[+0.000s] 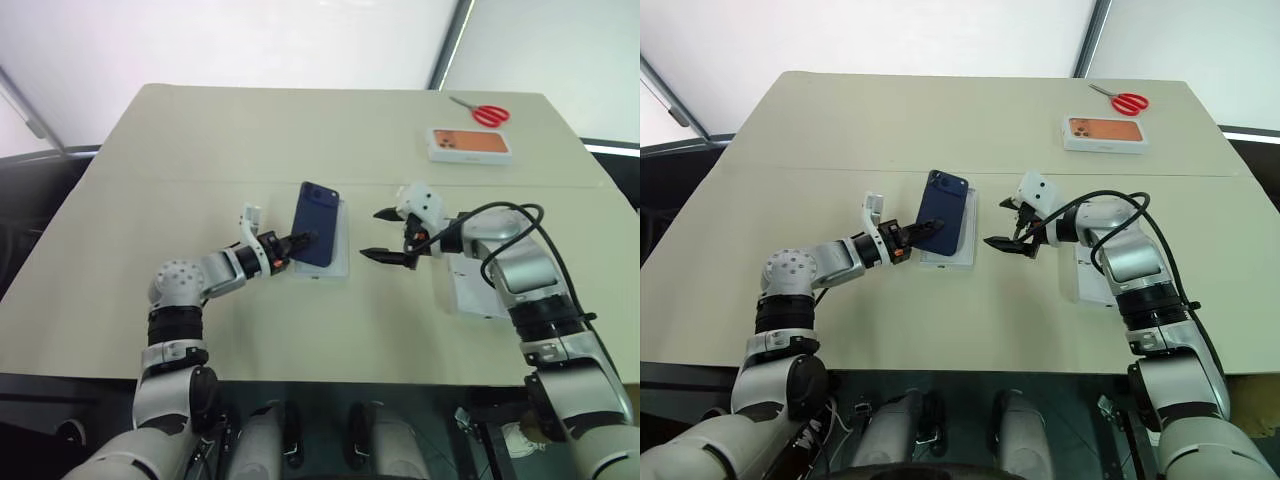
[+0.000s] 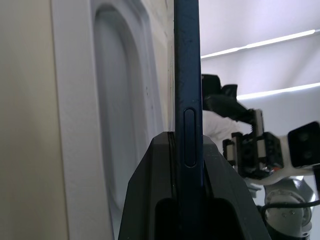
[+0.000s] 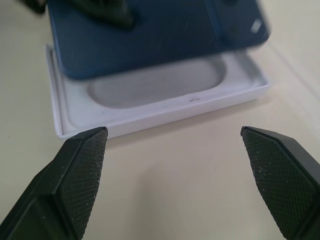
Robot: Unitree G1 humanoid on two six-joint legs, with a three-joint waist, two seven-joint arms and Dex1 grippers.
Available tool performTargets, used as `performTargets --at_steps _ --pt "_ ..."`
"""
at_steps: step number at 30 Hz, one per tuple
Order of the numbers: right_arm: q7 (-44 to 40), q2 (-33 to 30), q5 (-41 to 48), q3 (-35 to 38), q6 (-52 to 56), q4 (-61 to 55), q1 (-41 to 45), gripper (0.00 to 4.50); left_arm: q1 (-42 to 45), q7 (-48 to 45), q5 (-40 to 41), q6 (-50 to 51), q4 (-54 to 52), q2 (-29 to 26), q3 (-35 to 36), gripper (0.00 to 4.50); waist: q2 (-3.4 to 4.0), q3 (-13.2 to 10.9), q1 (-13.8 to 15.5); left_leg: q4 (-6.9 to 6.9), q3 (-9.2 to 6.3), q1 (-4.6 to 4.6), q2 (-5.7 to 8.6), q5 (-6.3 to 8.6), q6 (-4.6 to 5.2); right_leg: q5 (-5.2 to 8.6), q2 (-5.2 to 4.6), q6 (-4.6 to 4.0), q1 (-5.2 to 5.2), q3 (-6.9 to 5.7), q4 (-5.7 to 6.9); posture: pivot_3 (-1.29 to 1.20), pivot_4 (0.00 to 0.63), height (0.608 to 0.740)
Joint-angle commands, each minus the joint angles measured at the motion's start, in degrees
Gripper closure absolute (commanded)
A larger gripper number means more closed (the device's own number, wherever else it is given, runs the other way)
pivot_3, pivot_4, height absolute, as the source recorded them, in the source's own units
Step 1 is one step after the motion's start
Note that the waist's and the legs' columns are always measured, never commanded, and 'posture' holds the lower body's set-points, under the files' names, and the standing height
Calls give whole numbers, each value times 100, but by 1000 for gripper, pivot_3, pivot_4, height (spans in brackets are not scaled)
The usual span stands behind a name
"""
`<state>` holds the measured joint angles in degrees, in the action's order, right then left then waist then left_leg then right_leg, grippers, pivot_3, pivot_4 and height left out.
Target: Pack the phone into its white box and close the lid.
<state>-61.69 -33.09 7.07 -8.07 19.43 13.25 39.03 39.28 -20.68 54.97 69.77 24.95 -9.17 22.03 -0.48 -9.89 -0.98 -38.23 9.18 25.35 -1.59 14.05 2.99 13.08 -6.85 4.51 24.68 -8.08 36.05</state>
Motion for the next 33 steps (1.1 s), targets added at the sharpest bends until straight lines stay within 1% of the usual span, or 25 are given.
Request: performTargets --at_steps 1,6,8,9,10,11,15,16,19,21,28,33 --pt "78 -83 -37 71 -187 -19 32 46 190 41 36 -49 15 -3 143 4500 1 -2 3 0 -1 0 -4 -2 -2 0 2 0 1 0 1 0 150 738" --pt "169 -29 -106 12 -306 85 80 46 192 146 74 -52 -49 131 177 4500 2 -3 11 0 -1 -1 -3 -3 -5 0 2 -1 0 0 1 0 150 738" --pt "205 -9 -155 -10 -362 177 133 0 198 150 12 -97 -80 143 121 3512 2 -3 21 0 -1 0 -2 -3 -4 0 2 -1 0 0 1 0 150 738" --pt "222 -2 -180 -18 -397 239 164 0 206 173 20 -76 -86 156 130 3258 1 -3 22 -1 -1 0 -2 -3 -5 0 2 -1 0 -1 2 0 150 738" --pt "226 2 -191 -23 -424 288 189 0 207 179 27 -38 -131 158 118 2833 1 -3 25 -1 -1 0 -1 -3 -4 0 2 -1 0 -1 2 0 150 738" --pt "225 5 -196 -28 -447 330 214 0 201 174 15 -21 -195 151 89 2255 2 -3 26 -2 -2 -1 -1 -3 -5 0 2 -1 -3 -1 2 0 150 738" --pt "221 20 -235 -51 -516 454 292 0 187 193 -22 45 -409 106 22 194 2 -3 14 -2 -1 -5 -2 -3 -5 0 2 -1 -5 0 3 0 150 738" --pt "218 34 -238 -59 -520 461 303 0 173 160 -95 -10 -518 68 -65 76 2 -3 14 -2 -2 -6 -3 -4 -5 0 2 -1 -5 0 4 0 150 738" --pt "231 76 -252 -80 -543 519 343 0 252 197 -39 27 -747 -6 -52 76 2 -3 13 -2 -1 -6 -2 -4 -5 0 5 -1 -6 0 3 0 150 738" --pt "229 82 -257 -86 -579 569 351 0 325 234 137 191 -809 -25 65 76 2 -3 13 -2 -1 -6 -2 -4 -5 0 5 -1 -6 0 3 0 150 738" --pt "331 184 -315 -159 -690 721 420 0 327 284 132 270 -1099 -137 51 76 3 -4 22 -2 -1 -4 1 -4 -4 0 5 0 -6 -1 3 0 150 738" --pt "344 248 -322 -161 -645 692 411 0 343 230 143 368 -1336 -434 69 76 3 -5 11 -2 -2 -5 0 -5 -4 0 6 0 -6 -1 4 0 150 738"
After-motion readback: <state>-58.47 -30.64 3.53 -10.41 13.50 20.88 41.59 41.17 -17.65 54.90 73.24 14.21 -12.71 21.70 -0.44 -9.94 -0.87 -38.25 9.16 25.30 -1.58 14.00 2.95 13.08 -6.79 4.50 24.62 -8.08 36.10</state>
